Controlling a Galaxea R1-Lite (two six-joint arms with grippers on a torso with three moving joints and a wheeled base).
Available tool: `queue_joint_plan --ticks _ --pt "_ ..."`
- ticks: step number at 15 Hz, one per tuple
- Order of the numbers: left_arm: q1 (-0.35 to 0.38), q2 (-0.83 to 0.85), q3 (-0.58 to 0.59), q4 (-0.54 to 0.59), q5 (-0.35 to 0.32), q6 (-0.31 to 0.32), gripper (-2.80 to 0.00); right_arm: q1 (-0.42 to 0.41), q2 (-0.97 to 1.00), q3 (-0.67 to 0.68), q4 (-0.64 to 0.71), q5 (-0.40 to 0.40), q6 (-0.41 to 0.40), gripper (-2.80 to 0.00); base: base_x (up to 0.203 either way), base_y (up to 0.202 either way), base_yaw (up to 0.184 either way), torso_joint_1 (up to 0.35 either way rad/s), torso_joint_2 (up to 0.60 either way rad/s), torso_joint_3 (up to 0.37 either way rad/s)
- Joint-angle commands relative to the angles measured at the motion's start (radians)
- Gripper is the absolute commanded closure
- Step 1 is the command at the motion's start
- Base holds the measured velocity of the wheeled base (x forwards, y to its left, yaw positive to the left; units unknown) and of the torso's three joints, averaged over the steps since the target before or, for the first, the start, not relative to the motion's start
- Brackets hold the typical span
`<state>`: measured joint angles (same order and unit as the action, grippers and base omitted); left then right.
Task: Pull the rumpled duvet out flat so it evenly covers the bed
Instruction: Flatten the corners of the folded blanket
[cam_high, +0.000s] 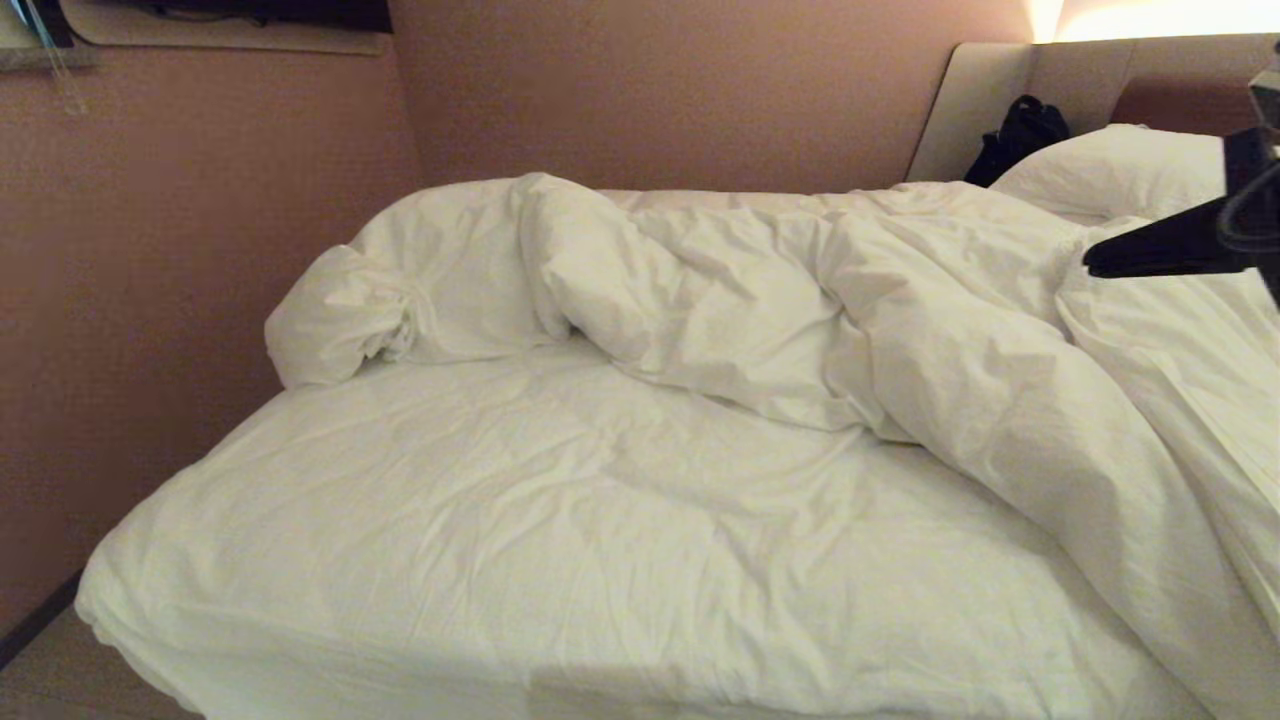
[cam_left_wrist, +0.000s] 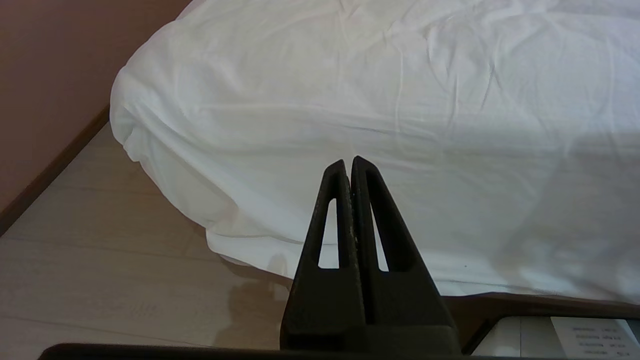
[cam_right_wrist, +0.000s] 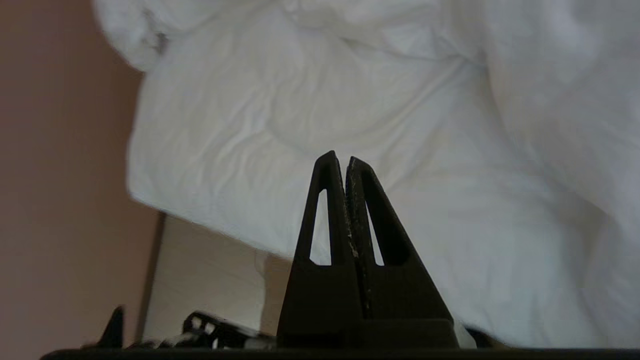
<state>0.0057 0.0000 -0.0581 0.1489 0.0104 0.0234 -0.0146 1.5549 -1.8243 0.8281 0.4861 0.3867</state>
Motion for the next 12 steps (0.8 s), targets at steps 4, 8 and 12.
queue_joint_plan --ticks 4,8,12 --pt "0.000 0.000 0.000 0.001 0.000 0.000 0.00 0.116 0.162 -0.003 -0.203 -0.441 0.057 0.00 0.000 0.000 0.000 0.000 0.00 0.000" --pt "0.000 0.000 0.000 0.001 0.000 0.000 0.00 0.124 0.227 -0.002 -0.292 -0.458 0.098 0.00 0.000 0.000 0.000 0.000 0.00 0.000" --pt "0.000 0.000 0.000 0.001 0.000 0.002 0.00 0.126 0.340 -0.001 -0.388 -0.572 0.122 0.00 0.000 0.000 0.000 0.000 0.00 0.000"
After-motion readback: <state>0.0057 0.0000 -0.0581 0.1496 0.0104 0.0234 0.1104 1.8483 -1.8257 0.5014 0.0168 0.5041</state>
